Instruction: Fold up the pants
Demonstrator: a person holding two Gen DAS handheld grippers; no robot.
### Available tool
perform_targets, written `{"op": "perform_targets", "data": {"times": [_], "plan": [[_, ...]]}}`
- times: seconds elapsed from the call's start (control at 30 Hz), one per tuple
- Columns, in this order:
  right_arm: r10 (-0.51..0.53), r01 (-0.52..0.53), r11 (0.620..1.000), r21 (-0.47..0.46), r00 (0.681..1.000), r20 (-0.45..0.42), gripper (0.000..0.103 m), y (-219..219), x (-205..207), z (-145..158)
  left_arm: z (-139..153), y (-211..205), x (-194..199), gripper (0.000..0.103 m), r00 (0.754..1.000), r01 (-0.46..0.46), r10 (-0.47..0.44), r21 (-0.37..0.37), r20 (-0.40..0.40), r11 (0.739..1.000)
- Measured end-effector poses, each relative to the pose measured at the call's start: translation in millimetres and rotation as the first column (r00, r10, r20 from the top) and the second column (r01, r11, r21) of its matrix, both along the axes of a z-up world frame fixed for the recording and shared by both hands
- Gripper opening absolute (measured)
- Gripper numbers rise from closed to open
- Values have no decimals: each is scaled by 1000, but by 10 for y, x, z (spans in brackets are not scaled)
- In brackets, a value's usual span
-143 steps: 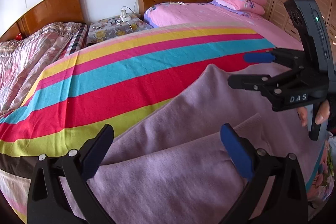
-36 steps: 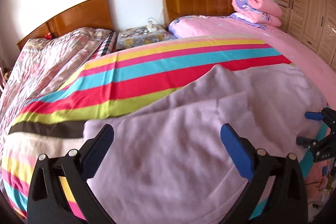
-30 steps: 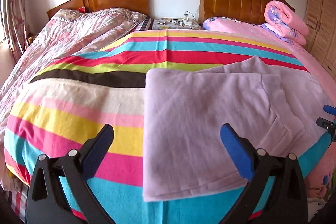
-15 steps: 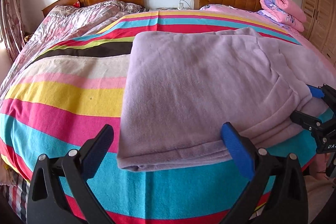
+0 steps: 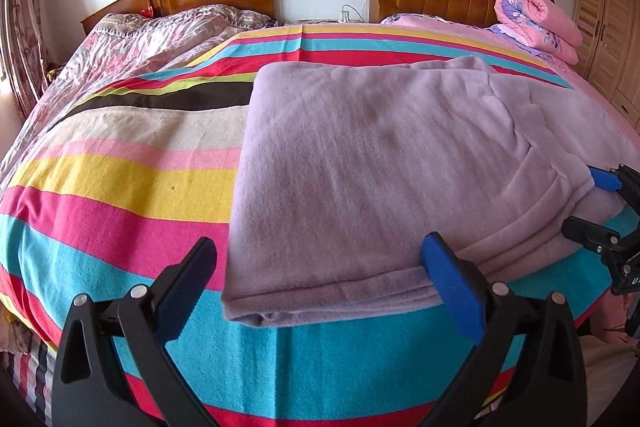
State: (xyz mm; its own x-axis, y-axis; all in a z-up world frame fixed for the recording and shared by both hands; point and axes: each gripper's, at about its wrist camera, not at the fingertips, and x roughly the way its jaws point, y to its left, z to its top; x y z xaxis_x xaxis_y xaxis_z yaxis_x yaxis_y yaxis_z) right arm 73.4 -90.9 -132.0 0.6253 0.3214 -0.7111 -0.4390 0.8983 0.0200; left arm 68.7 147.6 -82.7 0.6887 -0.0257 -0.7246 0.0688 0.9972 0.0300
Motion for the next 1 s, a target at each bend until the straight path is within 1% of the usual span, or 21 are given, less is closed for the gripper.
{"op": "perform_targets", "data": {"times": [0.17,0.23,0.27,0.3,0.33,0.37,0.4,0.47,0.5,0.53,0.57,0.63,0.7,0.73,0.77,0.8,0.83,0.93,1.0], "plan": [[20,-20,1000,16,1000,-6,93,-154,-77,2,8,-27,0,102,1000,-2,2,18,-2,1000],[44,-44,999,-16,999,-9,93,-190,-135,6,12,-29,12,102,1000,-6,7,23,-13,1000],[54,-54,997,-47,999,-11,93,-208,-173,15,29,-34,28,102,999,-16,17,30,-35,999],[60,-61,996,-69,998,-6,93,-250,-221,45,74,-60,43,102,998,-36,39,55,-59,998],[63,-62,996,-59,998,9,93,-331,-280,98,160,-115,33,102,996,-62,68,105,-54,992],[49,-48,999,-25,998,25,93,-462,-330,167,278,-186,-4,101,997,-74,78,147,-16,986],[18,-19,1000,24,999,36,93,-629,-367,239,414,-257,-47,102,998,-56,53,148,26,987],[-83,76,986,148,996,38,93,-1067,-418,355,674,-396,-85,102,997,8,-15,98,77,995],[-157,147,966,211,987,33,93,-1327,-442,392,781,-473,-72,102,994,38,-45,81,97,996],[-233,220,938,269,972,18,93,-1585,-468,405,862,-562,-39,102,991,69,-77,73,114,995],[-308,293,898,328,952,-7,93,-1852,-488,407,913,-654,15,102,987,97,-105,70,123,993],[-432,422,793,440,898,-83,93,-2388,-542,336,934,-834,178,102,981,136,-147,92,126,986],[-500,521,679,517,844,-193,93,-2830,-576,213,878,-961,399,102,979,155,-167,100,117,983],[-518,546,640,541,826,-221,93,-2986,-580,170,828,-1012,517,102,982,153,-162,94,100,984],[-537,569,615,546,809,-239,93,-3110,-579,142,777,-1037,629,102,984,153,-160,80,83,985],[-556,594,604,532,792,-252,93,-3208,-561,129,719,-1055,726,102,984,156,-161,69,71,985],[-567,610,605,512,781,-261,92,-3270,-519,124,649,-1071,820,102,986,154,-158,70,57,986],[-561,616,612,496,781,-277,90,-3383,-336,111,335,-1050,1060,102,990,144,-143,99,-17,985],[-555,619,615,489,780,-289,89,-3430,-209,95,38,-979,1150,102,988,141,-133,103,-81,985]]}}
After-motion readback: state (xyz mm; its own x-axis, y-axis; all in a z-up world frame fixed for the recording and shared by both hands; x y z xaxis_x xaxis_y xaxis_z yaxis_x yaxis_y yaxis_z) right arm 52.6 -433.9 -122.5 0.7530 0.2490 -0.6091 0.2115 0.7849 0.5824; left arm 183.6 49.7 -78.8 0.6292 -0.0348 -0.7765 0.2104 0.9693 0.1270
